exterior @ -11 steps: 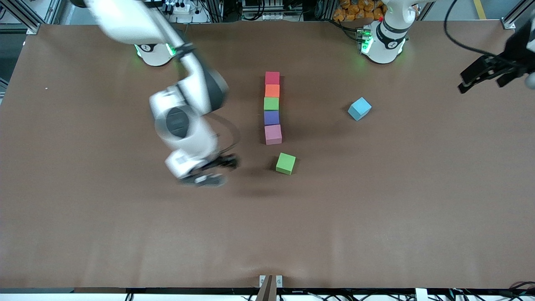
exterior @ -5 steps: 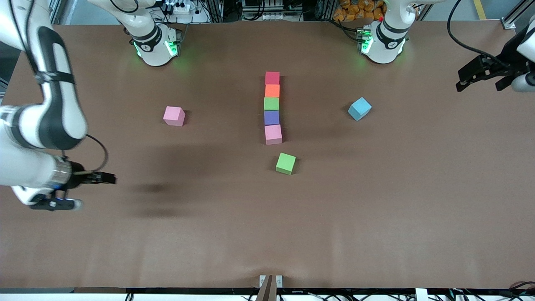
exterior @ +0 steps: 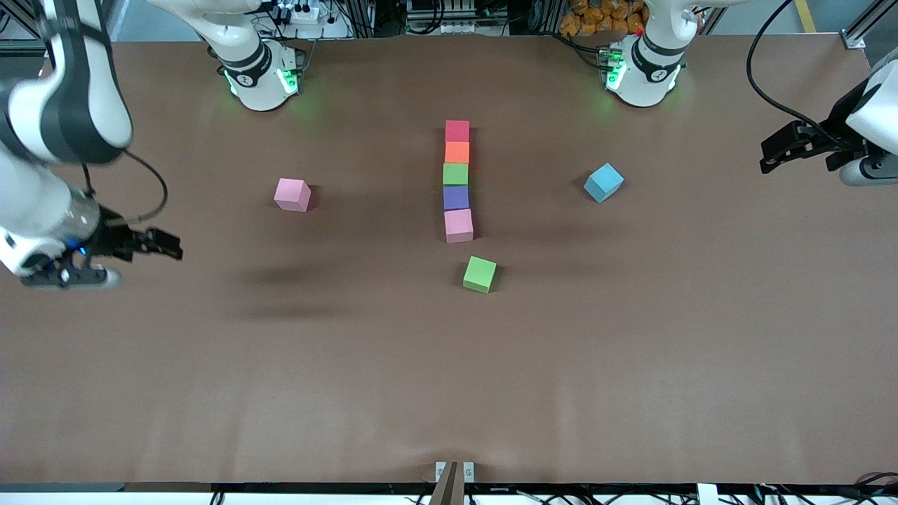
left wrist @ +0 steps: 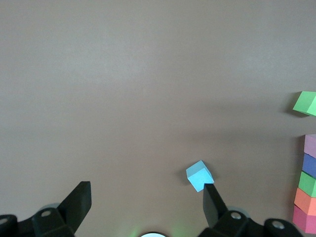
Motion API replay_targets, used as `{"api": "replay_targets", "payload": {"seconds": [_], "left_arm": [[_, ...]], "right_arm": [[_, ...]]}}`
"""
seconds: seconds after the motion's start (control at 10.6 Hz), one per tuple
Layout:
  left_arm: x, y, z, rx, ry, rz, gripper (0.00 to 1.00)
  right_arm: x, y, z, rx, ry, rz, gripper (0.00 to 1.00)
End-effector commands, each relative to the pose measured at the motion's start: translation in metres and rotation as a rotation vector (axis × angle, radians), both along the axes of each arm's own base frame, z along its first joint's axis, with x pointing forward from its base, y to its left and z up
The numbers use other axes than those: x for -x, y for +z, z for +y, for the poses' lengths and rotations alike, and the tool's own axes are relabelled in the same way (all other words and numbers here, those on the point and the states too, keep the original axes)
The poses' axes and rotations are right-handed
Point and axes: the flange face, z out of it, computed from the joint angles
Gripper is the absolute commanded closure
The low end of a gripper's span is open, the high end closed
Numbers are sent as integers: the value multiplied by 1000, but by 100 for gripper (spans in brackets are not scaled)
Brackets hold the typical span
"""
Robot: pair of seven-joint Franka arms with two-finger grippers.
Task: Arrange blocks into number 1
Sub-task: 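Open the right gripper and lift away from the pink cube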
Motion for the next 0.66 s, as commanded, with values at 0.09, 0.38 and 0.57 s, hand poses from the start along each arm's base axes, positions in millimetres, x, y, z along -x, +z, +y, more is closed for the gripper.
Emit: {"api": "replay_targets", "payload": {"seconds": [0.09, 0.38, 0.57], "left_arm": [[0, 8, 0, -22, -7, -18, 0], [1, 12, -1, -19, 3, -24, 0], [2, 12, -1, -13, 5, -25, 0]], "right_arm": [[20, 119, 3, 17, 14, -102, 0], [39, 183, 6, 12, 20, -73, 0], [45, 188, 4, 12, 21, -44, 0]]}}
